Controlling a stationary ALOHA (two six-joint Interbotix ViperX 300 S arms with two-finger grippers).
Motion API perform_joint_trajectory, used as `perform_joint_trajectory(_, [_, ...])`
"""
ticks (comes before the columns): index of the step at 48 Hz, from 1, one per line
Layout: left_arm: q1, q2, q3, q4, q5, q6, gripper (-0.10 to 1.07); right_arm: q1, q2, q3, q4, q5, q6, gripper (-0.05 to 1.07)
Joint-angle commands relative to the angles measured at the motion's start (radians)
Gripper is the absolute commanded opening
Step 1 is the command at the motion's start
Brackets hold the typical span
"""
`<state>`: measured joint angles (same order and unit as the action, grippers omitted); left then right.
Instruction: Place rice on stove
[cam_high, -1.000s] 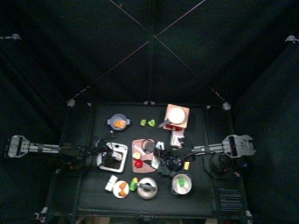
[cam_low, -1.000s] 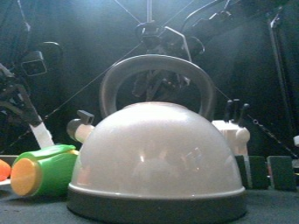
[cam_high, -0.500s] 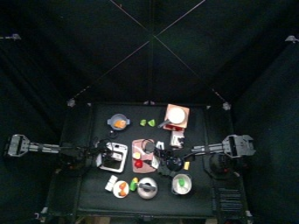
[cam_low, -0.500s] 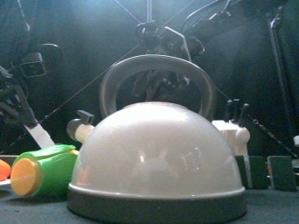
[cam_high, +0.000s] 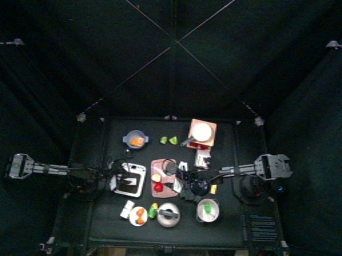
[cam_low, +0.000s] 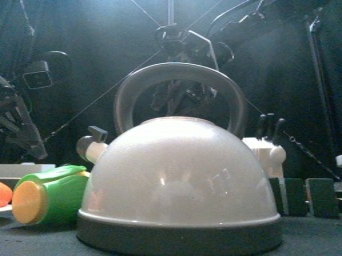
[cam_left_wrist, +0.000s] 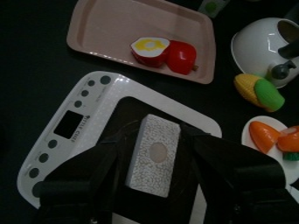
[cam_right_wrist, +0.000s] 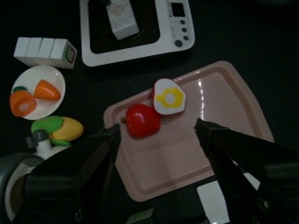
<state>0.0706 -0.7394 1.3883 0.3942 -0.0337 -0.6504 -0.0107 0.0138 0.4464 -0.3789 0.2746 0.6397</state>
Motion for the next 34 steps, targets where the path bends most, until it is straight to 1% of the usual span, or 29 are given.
perform_joint_trajectory(1, [0.008, 0.002, -0.018, -0.002, -0.002, 0.0, 0.91, -0.003, -0.025, -0.015, 0.0, -0.008, 0.002, 0.98])
perform_joint_trajectory(7, [0.012, 0.002, -0.018, -0.002, -0.002, 0.0, 0.93, -0.003, -0.025, -0.014, 0.0, -0.006, 0.002, 0.98])
perform_joint_trajectory(34, [0.026, 0.003, -0.034, 0.008, 0.002, 0.005, 0.93, 0.008, -0.025, 0.0, 0.005, 0.005, 0.006, 0.98])
